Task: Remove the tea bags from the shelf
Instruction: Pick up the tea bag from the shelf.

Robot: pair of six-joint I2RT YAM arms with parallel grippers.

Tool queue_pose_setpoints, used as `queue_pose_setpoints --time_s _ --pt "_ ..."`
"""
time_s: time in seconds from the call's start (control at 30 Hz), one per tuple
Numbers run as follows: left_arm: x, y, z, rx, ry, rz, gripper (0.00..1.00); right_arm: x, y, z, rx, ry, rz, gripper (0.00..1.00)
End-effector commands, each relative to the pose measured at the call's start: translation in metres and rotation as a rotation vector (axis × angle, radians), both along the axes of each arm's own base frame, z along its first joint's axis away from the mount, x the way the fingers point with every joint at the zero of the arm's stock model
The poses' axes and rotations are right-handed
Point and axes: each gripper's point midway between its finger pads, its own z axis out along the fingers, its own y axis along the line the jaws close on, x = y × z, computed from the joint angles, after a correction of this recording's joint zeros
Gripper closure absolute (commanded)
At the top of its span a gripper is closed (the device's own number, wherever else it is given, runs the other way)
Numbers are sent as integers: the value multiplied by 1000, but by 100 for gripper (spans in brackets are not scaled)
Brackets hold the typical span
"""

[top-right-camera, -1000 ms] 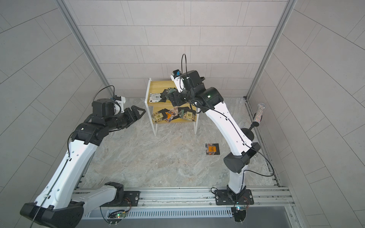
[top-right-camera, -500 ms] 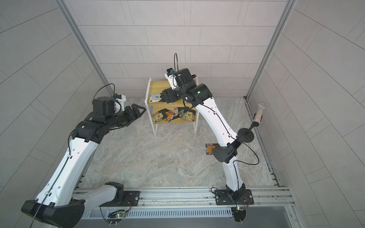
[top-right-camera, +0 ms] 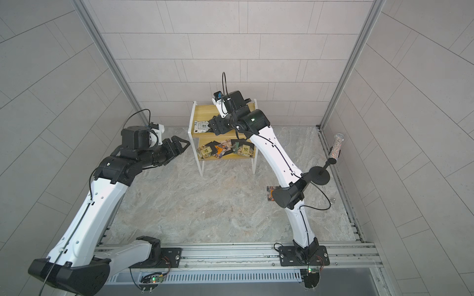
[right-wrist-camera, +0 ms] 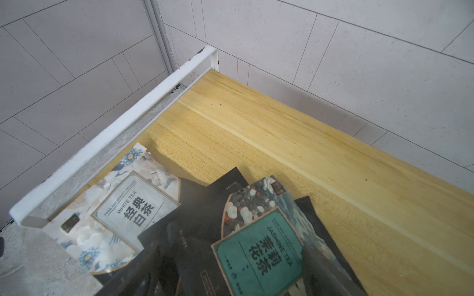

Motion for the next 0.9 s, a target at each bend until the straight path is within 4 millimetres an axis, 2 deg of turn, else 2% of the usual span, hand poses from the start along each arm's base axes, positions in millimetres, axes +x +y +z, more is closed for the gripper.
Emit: queue_pose_setpoints --time_s 0.0,0.33,0.63,0.87 --pt "0 -1 -4 12 6 -13 22 2 2 -3 -23 -10 -1 11" --pt "-1 2 -9 16 13 -3 22 4 1 -12 -35 6 -9 25" --pt "-1 2 -11 15 17 -3 22 3 -1 -5 -14 1 -13 40" --pt "-3 2 -13 13 21 -2 22 3 0 -4 8 10 -6 57"
